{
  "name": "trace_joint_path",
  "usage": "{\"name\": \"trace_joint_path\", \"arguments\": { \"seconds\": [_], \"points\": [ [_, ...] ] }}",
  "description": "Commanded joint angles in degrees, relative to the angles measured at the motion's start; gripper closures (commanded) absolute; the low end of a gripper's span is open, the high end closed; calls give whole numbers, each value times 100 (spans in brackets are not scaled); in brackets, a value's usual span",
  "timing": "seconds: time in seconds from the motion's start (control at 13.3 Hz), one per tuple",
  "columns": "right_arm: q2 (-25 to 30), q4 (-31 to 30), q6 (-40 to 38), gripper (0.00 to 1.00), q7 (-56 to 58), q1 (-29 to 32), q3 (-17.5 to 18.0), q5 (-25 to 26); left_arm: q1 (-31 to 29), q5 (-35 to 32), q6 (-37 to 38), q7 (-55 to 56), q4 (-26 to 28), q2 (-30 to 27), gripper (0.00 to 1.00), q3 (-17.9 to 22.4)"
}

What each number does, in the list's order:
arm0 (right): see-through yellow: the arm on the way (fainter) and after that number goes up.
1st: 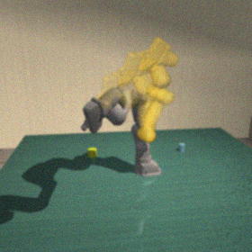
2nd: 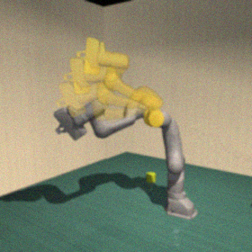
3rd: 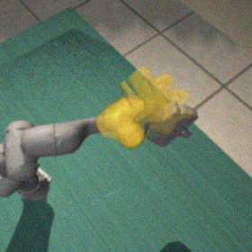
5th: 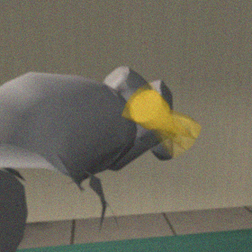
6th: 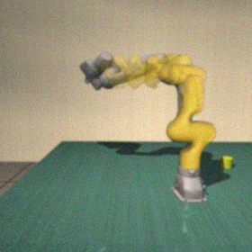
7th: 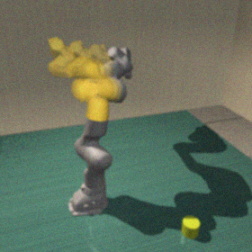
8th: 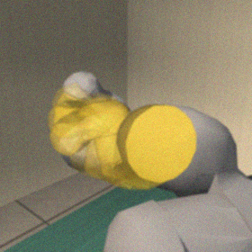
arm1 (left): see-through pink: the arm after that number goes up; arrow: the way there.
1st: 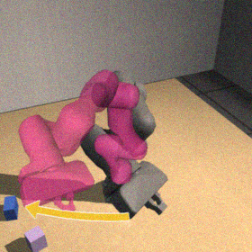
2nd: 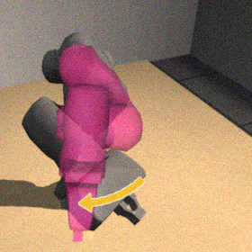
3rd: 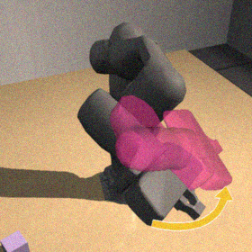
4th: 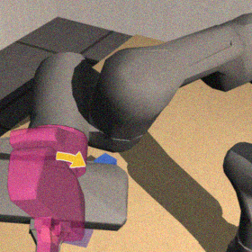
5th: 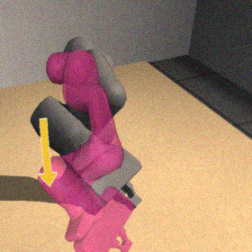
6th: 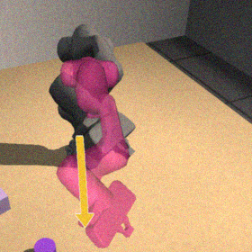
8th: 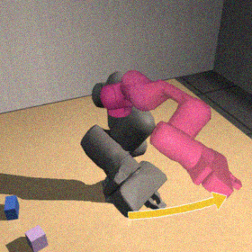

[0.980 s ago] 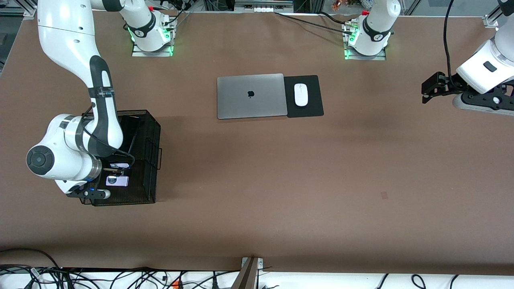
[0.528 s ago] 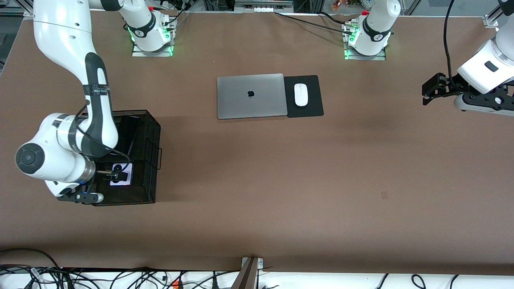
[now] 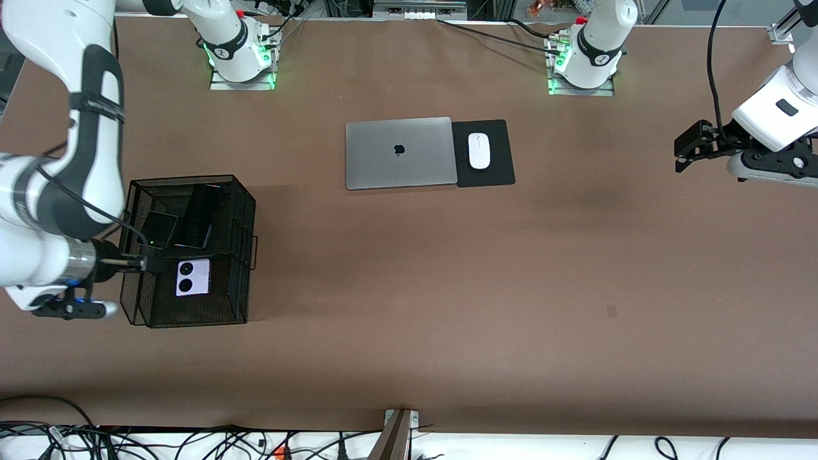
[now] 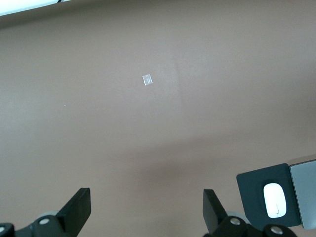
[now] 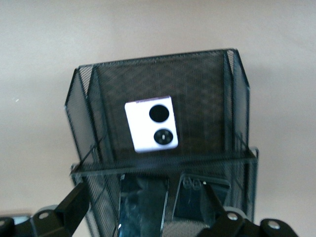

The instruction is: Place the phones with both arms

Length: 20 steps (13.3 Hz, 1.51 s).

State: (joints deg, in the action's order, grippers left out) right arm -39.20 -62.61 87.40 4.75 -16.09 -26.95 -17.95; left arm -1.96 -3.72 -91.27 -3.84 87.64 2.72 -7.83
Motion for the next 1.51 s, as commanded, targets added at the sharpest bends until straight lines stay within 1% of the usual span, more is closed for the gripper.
{"name": "trace_joint_path", "arguments": {
  "seconds": [0.0, 0.23, 0.3, 0.38, 0.45, 0.53, 0.6, 0.68, 0.75, 0.9, 0.98, 1.06, 1.43],
  "points": [
    [-9, 600, -731, 1, -246, 124, 32, -130, -41, 117, -101, -29, 69, -34, 0, 1],
    [386, 645, -1093, 1, -352, 107, 6, -42, -33, 117, -101, -11, 60, -34, 0, 10],
    [509, 645, -1119, 1, -352, 202, 67, 123, -41, 108, -101, -11, 43, -34, 0, 10],
    [693, 575, -1250, 1, -361, 438, 363, 404, -41, 108, -92, -11, 51, -34, 0, 10],
    [773, 549, -1251, 1, -370, 789, 888, 815, -33, 108, -92, -2, 51, -34, 0, 10],
    [887, 505, -1234, 2, -387, 1192, 1581, 1368, -33, 108, -101, -2, 43, -34, 0, 10],
    [1053, 356, -1130, 2, -414, 1666, 2319, 1739, -33, 108, -101, -2, 34, -34, 0, 10],
    [1246, 33, -928, 3, -571, 1984, 2805, 1803, -33, 91, -101, -2, 25, -34, 0, 1],
    [1535, -466, -596, 3, -711, 2127, 2984, 1804, -24, 47, -101, -2, 25, -34, 0, -16],
    [2422, -2037, 571, 3, -721, 2181, 3020, 1777, -33, 29, -101, -11, 16, -34, 0, 1],
    [2696, -2514, 925, 3, -713, 2172, 3134, 1804, -33, 20, -101, -11, 8, -34, 0, 10],
    [2742, -2597, 937, 1, -695, 2189, 3144, 1804, -33, 20, -101, -29, -10, -43, 0, 18],
    [2742, -2545, 911, 0, -634, 2207, 3144, 1839, -76, 20, -101, -90, -72, -61, 0, 54]
  ]
}}
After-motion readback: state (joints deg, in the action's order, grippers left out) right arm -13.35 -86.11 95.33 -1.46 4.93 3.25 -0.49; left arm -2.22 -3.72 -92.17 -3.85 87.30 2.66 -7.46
